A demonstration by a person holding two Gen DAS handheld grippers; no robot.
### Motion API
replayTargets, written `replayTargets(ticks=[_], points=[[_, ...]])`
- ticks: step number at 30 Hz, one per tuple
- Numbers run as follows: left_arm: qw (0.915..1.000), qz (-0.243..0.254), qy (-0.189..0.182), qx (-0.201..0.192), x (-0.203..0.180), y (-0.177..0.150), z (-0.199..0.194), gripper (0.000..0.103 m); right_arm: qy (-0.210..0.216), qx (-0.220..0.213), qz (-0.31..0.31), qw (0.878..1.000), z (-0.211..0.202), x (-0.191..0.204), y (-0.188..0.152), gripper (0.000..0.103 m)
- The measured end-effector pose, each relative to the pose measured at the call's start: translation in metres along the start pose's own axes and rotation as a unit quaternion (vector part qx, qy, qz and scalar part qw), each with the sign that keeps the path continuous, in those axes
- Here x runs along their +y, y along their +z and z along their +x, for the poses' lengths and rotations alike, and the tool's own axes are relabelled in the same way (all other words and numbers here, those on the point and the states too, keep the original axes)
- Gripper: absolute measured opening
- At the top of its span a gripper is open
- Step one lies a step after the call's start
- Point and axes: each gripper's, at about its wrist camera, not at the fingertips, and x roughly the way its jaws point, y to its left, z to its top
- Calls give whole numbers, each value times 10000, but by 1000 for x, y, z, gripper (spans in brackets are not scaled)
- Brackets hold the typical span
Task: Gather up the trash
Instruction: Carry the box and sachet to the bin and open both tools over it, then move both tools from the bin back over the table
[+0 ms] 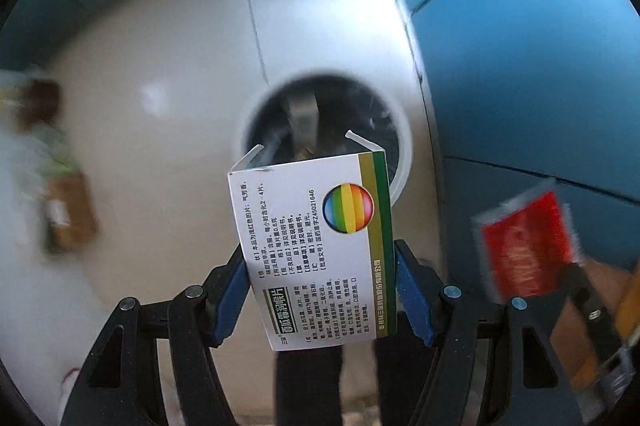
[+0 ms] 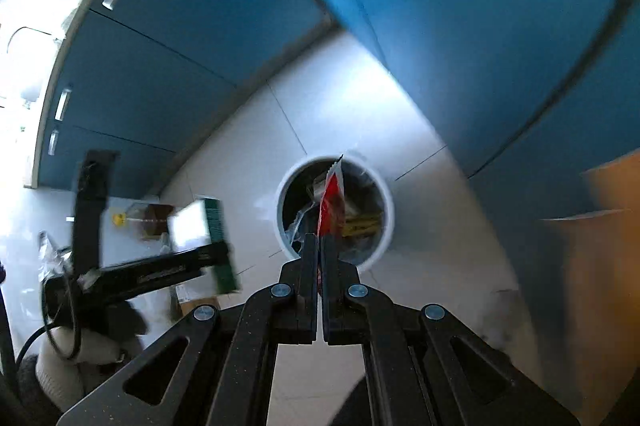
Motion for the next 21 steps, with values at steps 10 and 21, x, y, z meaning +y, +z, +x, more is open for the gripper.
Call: replayTargets(ticks=[10, 21], points=[[9986, -175, -409, 271, 41, 36, 112, 103, 248, 934, -126, 9952, 181, -41, -19, 9], [9911, -186, 943, -923, 50, -20, 20, 103, -1341, 584, -1120, 9829, 144, 4, -21, 103]])
